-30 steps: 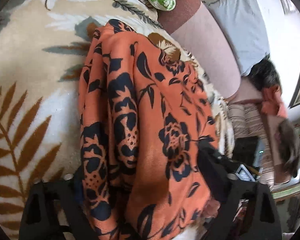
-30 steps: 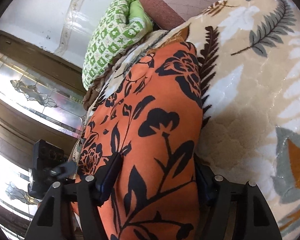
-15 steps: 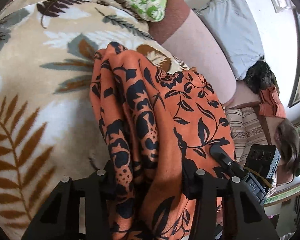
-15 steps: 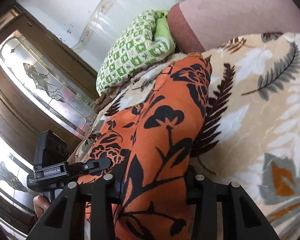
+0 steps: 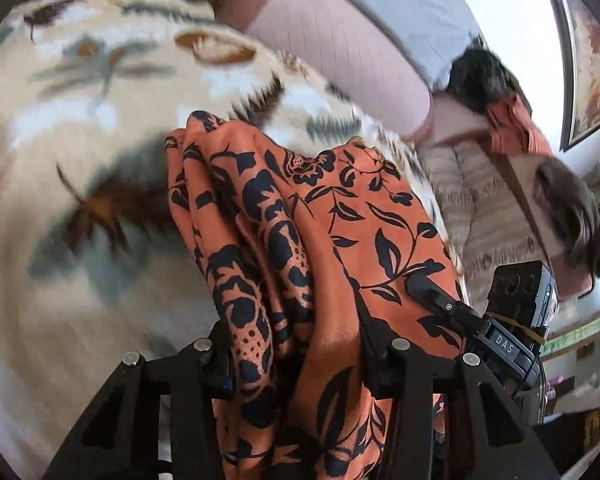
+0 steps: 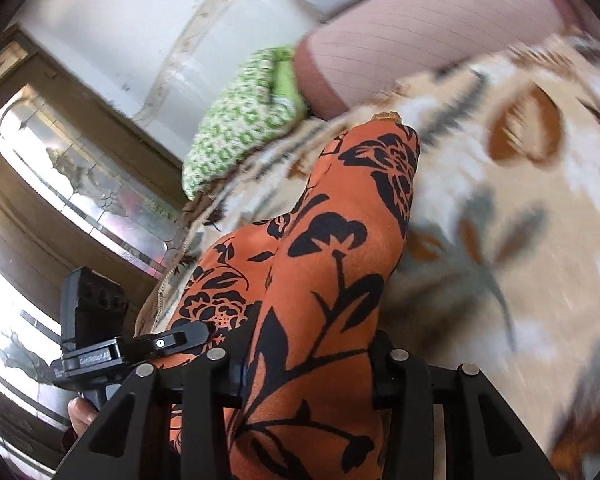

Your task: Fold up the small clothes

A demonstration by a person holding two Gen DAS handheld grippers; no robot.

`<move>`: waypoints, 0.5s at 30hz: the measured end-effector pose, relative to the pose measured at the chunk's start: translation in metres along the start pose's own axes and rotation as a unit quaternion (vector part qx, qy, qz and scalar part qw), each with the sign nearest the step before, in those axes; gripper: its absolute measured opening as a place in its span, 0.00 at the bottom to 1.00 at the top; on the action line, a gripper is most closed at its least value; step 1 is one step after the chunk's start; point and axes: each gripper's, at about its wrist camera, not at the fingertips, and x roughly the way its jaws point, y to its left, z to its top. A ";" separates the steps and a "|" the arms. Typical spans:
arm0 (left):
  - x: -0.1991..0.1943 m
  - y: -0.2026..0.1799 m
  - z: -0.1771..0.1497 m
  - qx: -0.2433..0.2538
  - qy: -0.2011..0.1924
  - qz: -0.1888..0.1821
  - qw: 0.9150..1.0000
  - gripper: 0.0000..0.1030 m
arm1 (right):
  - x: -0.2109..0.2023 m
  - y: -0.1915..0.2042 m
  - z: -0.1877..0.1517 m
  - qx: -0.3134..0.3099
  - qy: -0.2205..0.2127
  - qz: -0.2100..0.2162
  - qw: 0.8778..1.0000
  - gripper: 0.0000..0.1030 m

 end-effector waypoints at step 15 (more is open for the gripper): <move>-0.047 -0.033 -0.037 0.079 -0.052 0.148 0.984 0.62 | -0.081 -0.032 -0.004 0.059 -0.073 -0.070 0.993 0.61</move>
